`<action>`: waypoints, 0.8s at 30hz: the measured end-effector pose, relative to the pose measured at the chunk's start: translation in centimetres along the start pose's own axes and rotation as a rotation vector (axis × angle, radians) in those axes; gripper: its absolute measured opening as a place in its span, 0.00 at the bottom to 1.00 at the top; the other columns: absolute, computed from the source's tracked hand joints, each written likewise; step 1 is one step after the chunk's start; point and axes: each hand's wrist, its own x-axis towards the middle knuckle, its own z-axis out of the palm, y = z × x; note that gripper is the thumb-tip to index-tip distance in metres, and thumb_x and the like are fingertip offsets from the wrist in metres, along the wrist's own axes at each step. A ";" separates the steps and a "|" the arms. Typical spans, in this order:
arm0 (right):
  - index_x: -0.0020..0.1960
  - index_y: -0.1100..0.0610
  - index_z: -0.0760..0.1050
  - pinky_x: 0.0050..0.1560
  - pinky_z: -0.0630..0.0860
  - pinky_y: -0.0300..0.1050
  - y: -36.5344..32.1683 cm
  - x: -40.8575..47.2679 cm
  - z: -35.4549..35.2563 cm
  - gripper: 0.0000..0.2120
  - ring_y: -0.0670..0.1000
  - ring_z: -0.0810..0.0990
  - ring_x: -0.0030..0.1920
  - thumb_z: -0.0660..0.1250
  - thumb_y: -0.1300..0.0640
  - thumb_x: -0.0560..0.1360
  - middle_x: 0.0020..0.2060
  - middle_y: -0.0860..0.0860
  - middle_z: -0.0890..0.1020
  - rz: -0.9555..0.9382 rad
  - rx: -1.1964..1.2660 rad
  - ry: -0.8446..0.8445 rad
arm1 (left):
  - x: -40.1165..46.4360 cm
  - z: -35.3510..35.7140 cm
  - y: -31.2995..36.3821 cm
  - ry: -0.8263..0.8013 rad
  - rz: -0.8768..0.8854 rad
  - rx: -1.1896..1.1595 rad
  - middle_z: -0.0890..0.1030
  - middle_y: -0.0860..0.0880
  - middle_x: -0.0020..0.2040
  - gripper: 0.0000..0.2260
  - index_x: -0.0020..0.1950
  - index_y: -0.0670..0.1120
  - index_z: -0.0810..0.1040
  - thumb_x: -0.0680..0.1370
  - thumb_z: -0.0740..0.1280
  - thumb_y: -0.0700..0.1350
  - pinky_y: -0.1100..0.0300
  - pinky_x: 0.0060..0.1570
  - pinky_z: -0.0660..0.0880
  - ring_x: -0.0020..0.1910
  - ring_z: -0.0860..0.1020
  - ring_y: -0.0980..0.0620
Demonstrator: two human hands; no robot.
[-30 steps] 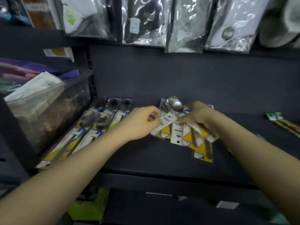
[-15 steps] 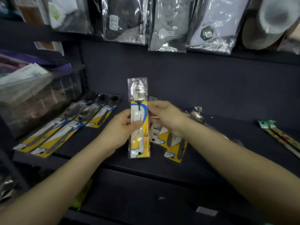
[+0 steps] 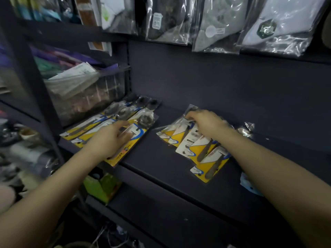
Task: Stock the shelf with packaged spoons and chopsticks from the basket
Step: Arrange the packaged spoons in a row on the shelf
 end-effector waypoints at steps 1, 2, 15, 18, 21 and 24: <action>0.65 0.50 0.72 0.56 0.72 0.49 -0.1 0.2 0.0 0.25 0.59 0.75 0.59 0.57 0.69 0.73 0.63 0.52 0.74 -0.020 0.033 0.040 | 0.1 -0.2 -0.5 0.019 0.002 0.056 0.81 0.40 0.51 0.19 0.66 0.46 0.71 0.76 0.64 0.50 0.58 0.42 0.68 0.50 0.79 0.42; 0.61 0.50 0.75 0.56 0.74 0.50 -0.2 0.4 0.0 0.22 0.59 0.76 0.57 0.58 0.68 0.73 0.61 0.50 0.75 -0.038 0.085 0.095 | 0.1 -0.5 -1.0 0.029 0.005 0.102 0.81 0.39 0.52 0.19 0.66 0.46 0.71 0.76 0.64 0.50 0.58 0.41 0.66 0.51 0.78 0.41; 0.56 0.51 0.76 0.61 0.63 0.48 -7.2 4.1 -2.3 0.15 0.56 0.73 0.59 0.62 0.65 0.74 0.55 0.51 0.78 -0.243 -0.128 0.163 | 2.5 -1.4 -4.5 0.056 0.233 0.496 0.75 0.41 0.60 0.13 0.59 0.49 0.78 0.77 0.61 0.50 0.45 0.56 0.73 0.57 0.73 0.36; 0.56 0.51 0.77 0.67 0.60 0.49 -9.0 5.8 -2.1 0.14 0.56 0.70 0.62 0.61 0.63 0.74 0.56 0.51 0.77 -0.211 -0.235 0.113 | 3.3 -1.8 -5.2 -0.093 0.334 0.311 0.72 0.44 0.67 0.13 0.61 0.50 0.77 0.78 0.61 0.46 0.53 0.64 0.68 0.65 0.71 0.43; 0.58 0.51 0.77 0.69 0.57 0.50 -10.0 7.6 -0.9 0.14 0.57 0.67 0.64 0.60 0.61 0.75 0.60 0.53 0.75 -0.149 -0.350 0.082 | 3.9 -1.9 -5.5 -0.269 0.329 0.243 0.66 0.48 0.72 0.21 0.68 0.50 0.71 0.78 0.57 0.56 0.61 0.68 0.60 0.70 0.65 0.50; 0.64 0.55 0.73 0.62 0.66 0.51 -10.7 8.1 0.1 0.18 0.59 0.67 0.64 0.59 0.64 0.75 0.64 0.56 0.70 -0.083 -0.290 0.107 | 4.3 -1.8 -5.7 -0.324 0.353 0.261 0.63 0.49 0.74 0.42 0.70 0.48 0.66 0.66 0.46 0.72 0.60 0.71 0.58 0.72 0.61 0.52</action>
